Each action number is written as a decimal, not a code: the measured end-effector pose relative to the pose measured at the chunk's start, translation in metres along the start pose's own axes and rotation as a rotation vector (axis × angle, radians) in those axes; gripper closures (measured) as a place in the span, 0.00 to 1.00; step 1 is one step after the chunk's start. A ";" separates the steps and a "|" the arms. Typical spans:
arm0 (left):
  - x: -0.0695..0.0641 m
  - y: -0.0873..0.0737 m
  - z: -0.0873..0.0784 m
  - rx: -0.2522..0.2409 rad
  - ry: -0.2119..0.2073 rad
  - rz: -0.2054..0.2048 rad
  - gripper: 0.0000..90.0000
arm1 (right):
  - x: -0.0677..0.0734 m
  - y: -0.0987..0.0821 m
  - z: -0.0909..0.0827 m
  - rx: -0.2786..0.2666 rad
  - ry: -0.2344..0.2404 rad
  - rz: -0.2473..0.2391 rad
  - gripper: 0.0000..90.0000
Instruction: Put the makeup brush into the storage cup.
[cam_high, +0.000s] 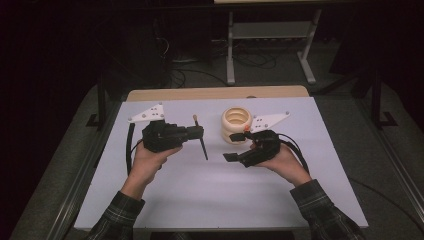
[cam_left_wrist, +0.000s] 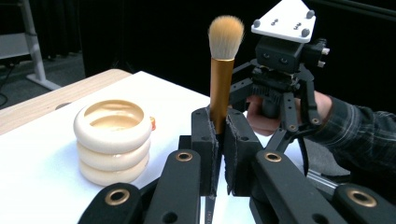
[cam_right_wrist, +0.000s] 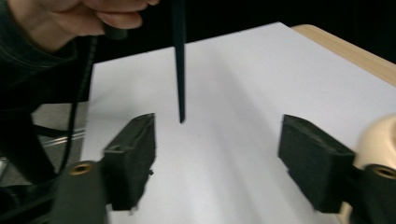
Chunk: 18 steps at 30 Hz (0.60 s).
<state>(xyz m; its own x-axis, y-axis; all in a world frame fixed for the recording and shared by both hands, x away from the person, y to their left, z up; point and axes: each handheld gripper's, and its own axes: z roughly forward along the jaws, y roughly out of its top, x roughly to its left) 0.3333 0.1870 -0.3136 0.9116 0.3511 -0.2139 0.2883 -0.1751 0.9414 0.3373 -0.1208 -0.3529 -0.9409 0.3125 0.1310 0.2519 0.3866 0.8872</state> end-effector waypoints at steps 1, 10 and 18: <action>0.000 0.000 0.000 0.001 0.002 0.000 0.93 | 0.000 -0.001 -0.001 0.004 -0.016 0.002 0.24; 0.002 0.000 0.000 0.017 0.011 0.004 0.93 | 0.006 -0.013 -0.017 0.045 -0.131 0.008 0.13; 0.004 0.000 -0.001 0.025 0.019 0.005 0.93 | 0.008 -0.023 -0.041 0.025 -0.180 0.037 0.10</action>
<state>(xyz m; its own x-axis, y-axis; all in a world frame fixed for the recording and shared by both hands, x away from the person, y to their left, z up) 0.3370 0.1898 -0.3140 0.9075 0.3674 -0.2036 0.2909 -0.1999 0.9357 0.3145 -0.1623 -0.3541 -0.8756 0.4764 0.0802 0.2935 0.3926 0.8716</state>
